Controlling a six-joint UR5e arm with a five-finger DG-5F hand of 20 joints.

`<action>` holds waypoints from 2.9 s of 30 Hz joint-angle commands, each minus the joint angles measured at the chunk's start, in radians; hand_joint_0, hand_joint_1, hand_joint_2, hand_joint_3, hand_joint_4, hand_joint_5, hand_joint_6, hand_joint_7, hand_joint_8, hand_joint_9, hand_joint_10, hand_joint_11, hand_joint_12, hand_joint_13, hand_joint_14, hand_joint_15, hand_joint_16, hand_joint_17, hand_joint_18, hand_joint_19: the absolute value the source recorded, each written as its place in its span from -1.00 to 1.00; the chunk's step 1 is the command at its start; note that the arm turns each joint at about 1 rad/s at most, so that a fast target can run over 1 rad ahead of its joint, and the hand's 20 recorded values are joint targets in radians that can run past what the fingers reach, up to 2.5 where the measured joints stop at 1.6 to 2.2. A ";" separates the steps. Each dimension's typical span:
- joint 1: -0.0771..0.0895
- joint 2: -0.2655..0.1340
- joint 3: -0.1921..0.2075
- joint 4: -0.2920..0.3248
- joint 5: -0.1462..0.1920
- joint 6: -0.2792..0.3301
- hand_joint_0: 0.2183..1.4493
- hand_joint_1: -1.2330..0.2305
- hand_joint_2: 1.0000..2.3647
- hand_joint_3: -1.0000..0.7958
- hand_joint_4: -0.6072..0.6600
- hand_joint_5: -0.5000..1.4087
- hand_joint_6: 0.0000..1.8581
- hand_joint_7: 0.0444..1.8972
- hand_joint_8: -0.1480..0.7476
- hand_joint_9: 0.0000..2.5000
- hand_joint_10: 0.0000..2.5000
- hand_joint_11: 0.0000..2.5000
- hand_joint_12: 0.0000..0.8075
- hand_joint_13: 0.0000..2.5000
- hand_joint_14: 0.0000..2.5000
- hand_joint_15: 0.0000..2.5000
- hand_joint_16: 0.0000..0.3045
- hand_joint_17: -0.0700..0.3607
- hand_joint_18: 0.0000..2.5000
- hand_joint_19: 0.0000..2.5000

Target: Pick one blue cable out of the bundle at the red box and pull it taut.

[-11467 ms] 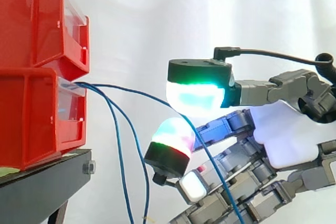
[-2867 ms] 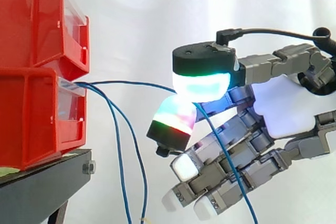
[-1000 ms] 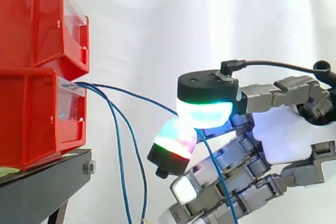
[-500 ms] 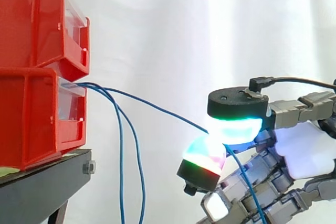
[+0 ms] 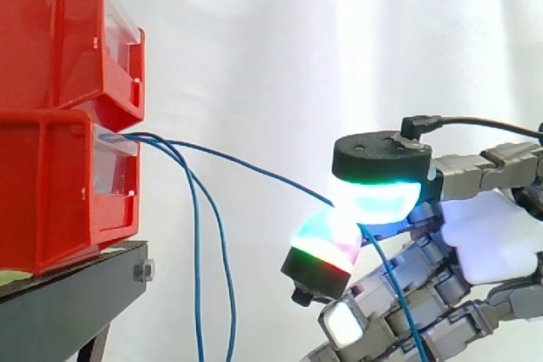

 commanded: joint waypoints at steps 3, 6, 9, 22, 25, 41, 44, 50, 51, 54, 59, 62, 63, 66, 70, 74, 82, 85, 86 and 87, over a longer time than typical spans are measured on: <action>0.000 0.000 -0.001 0.001 0.000 0.000 -0.43 -0.27 -0.97 0.18 0.00 -0.62 -0.10 0.14 -0.09 -0.44 -0.99 -0.48 -0.03 -0.82 -1.00 -0.96 -0.63 -0.09 -0.75 -0.86; 0.000 0.000 -0.001 0.001 0.001 0.000 -0.43 -0.27 -0.97 0.18 0.00 -0.62 -0.10 0.14 -0.08 -0.44 -0.99 -0.48 -0.04 -0.82 -1.00 -0.96 -0.63 -0.09 -0.76 -0.86; -0.001 0.000 0.001 0.001 0.001 0.000 -0.43 -0.27 -0.97 0.18 0.00 -0.62 -0.10 0.13 -0.09 -0.45 -0.99 -0.48 -0.04 -0.82 -1.00 -0.96 -0.63 -0.09 -0.76 -0.85; 0.000 -0.001 -0.001 0.001 0.001 0.000 -0.42 -0.26 -0.96 0.17 0.01 -0.62 -0.10 0.14 -0.09 -0.45 -0.99 -0.48 -0.04 -0.82 -1.00 -0.96 -0.64 -0.10 -0.76 -0.85; 0.000 0.000 -0.001 0.001 0.001 0.000 -0.42 -0.25 -0.96 0.16 0.00 -0.63 -0.10 0.14 -0.09 -0.46 -0.99 -0.49 -0.06 -0.83 -1.00 -0.96 -0.64 -0.10 -0.76 -0.85; 0.000 0.000 0.001 -0.001 0.001 0.000 -0.42 -0.25 -0.96 0.16 -0.01 -0.63 -0.11 0.14 -0.10 -0.47 -0.99 -0.52 -0.05 -0.83 -1.00 -0.96 -0.64 -0.10 -0.75 -0.85; 0.000 0.000 0.001 0.001 0.001 0.000 -0.42 -0.25 -0.96 0.16 -0.01 -0.63 -0.11 0.14 -0.10 -0.47 -0.99 -0.52 -0.05 -0.83 -1.00 -0.96 -0.64 -0.10 -0.75 -0.84; 0.000 0.000 0.001 0.001 0.001 0.000 -0.42 -0.25 -0.96 0.17 0.00 -0.63 -0.11 0.15 -0.10 -0.47 -0.99 -0.52 -0.05 -0.82 -1.00 -0.97 -0.64 -0.10 -0.75 -0.84; 0.000 0.000 0.001 0.001 0.001 0.000 -0.42 -0.25 -0.96 0.17 0.00 -0.63 -0.11 0.15 -0.10 -0.47 -0.99 -0.52 -0.05 -0.82 -1.00 -0.96 -0.64 -0.10 -0.75 -0.84; 0.000 0.000 -0.001 0.001 0.001 0.000 -0.42 -0.25 -0.96 0.16 -0.04 -0.63 -0.11 0.12 -0.10 -0.47 -0.99 -0.53 -0.05 -0.82 -1.00 -0.96 -0.64 -0.10 -0.74 -0.84; 0.000 0.000 -0.001 0.001 0.001 0.000 -0.42 -0.26 -0.96 0.16 -0.05 -0.63 -0.11 0.14 -0.10 -0.47 -0.99 -0.53 -0.05 -0.82 -1.00 -0.97 -0.64 -0.10 -0.74 -0.85; 0.000 0.000 -0.001 0.001 0.001 0.000 -0.42 -0.25 -0.96 0.16 -0.05 -0.63 -0.11 0.14 -0.11 -0.47 -0.99 -0.53 -0.05 -0.82 -1.00 -0.97 -0.64 -0.10 -0.74 -0.85; 0.000 0.000 -0.001 0.001 0.001 0.000 -0.42 -0.25 -0.96 0.16 -0.05 -0.63 -0.11 0.13 -0.12 -0.47 -0.99 -0.54 -0.05 -0.82 -1.00 -0.97 -0.64 -0.10 -0.74 -0.85; 0.000 -0.001 -0.001 0.001 0.001 0.000 -0.41 -0.25 -0.96 0.15 -0.05 -0.63 -0.11 0.14 -0.13 -0.48 -0.99 -0.54 -0.05 -0.82 -1.00 -0.97 -0.64 -0.10 -0.74 -0.84; 0.000 0.000 -0.001 0.001 0.001 0.000 -0.41 -0.25 -0.96 0.15 -0.06 -0.63 -0.11 0.13 -0.13 -0.49 -0.99 -0.55 -0.05 -0.82 -1.00 -0.97 -0.64 -0.10 -0.74 -0.85; 0.000 0.000 -0.001 0.001 0.001 0.000 -0.41 -0.25 -0.96 0.15 -0.05 -0.63 -0.12 0.13 -0.14 -0.49 -0.99 -0.56 -0.06 -0.82 -1.00 -0.97 -0.64 -0.10 -0.74 -0.85; 0.000 0.000 -0.001 0.001 0.001 0.000 -0.41 -0.25 -0.96 0.14 -0.06 -0.63 -0.12 0.13 -0.14 -0.49 -0.99 -0.55 -0.06 -0.82 -1.00 -0.98 -0.64 -0.10 -0.74 -0.84; 0.000 0.000 -0.001 0.001 0.001 0.000 -0.41 -0.25 -0.96 0.14 -0.06 -0.63 -0.12 0.12 -0.14 -0.49 -0.99 -0.56 -0.06 -0.82 -1.00 -0.97 -0.64 -0.10 -0.73 -0.84; 0.000 0.000 -0.001 0.001 0.001 0.000 -0.41 -0.25 -0.96 0.14 -0.06 -0.63 -0.12 0.14 -0.14 -0.49 -0.99 -0.56 -0.06 -0.82 -1.00 -0.97 -0.64 -0.10 -0.73 -0.84; 0.000 0.000 -0.001 0.001 0.001 0.000 -0.41 -0.25 -0.96 0.14 -0.06 -0.63 -0.12 0.14 -0.14 -0.49 -0.99 -0.56 -0.06 -0.82 -1.00 -0.97 -0.64 -0.10 -0.73 -0.84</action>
